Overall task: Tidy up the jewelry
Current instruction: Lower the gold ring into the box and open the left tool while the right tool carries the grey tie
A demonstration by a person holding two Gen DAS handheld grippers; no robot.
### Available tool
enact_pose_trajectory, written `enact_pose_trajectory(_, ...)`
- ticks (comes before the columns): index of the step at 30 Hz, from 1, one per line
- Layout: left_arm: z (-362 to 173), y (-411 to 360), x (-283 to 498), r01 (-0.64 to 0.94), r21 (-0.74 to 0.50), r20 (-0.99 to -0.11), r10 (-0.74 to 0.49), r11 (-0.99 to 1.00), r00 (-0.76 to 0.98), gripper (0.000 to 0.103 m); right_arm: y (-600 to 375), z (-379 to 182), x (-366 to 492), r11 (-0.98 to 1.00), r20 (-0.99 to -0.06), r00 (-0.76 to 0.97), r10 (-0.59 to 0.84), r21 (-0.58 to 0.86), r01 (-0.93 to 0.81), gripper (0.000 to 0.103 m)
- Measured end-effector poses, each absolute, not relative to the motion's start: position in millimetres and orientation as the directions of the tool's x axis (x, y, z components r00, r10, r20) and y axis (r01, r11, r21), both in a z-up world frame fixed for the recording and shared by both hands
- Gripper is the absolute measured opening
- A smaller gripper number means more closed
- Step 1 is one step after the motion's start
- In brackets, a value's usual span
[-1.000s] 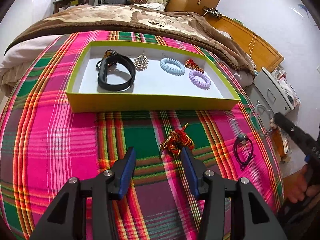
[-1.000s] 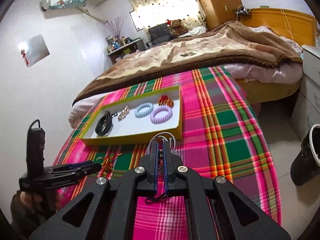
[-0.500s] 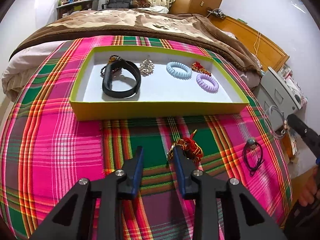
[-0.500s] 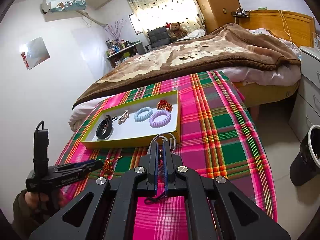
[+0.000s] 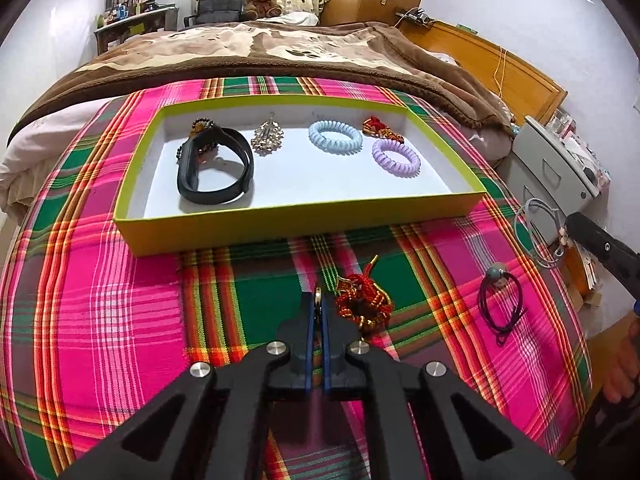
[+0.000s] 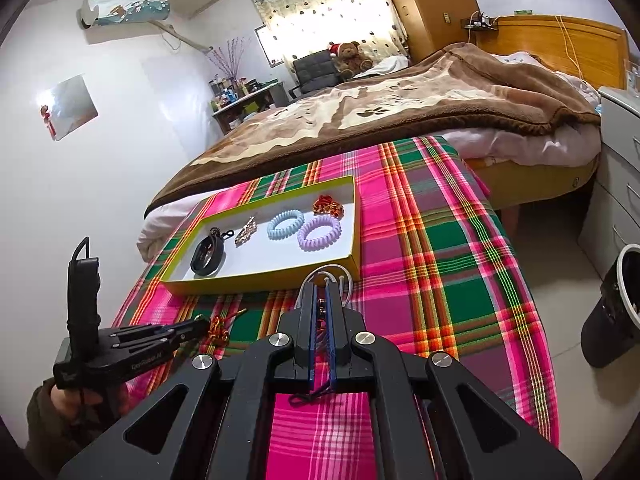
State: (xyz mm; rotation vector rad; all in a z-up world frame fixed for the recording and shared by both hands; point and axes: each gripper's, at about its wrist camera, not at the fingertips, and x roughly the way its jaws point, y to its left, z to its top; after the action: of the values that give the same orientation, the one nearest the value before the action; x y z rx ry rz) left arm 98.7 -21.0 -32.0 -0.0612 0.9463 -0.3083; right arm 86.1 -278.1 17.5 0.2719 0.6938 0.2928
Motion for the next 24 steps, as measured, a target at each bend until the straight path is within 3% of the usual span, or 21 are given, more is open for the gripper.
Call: enact_pose_trajectory(24, -3.1, 4.7, 93.2, 0.190, -0.231, -0.736, -0.299, 0.954, 0.607, 0.003, -272.5, 25.0, 82.9, 0.921, -0.568, 0.740, 0.362, 0.343, -0.187, 0.004)
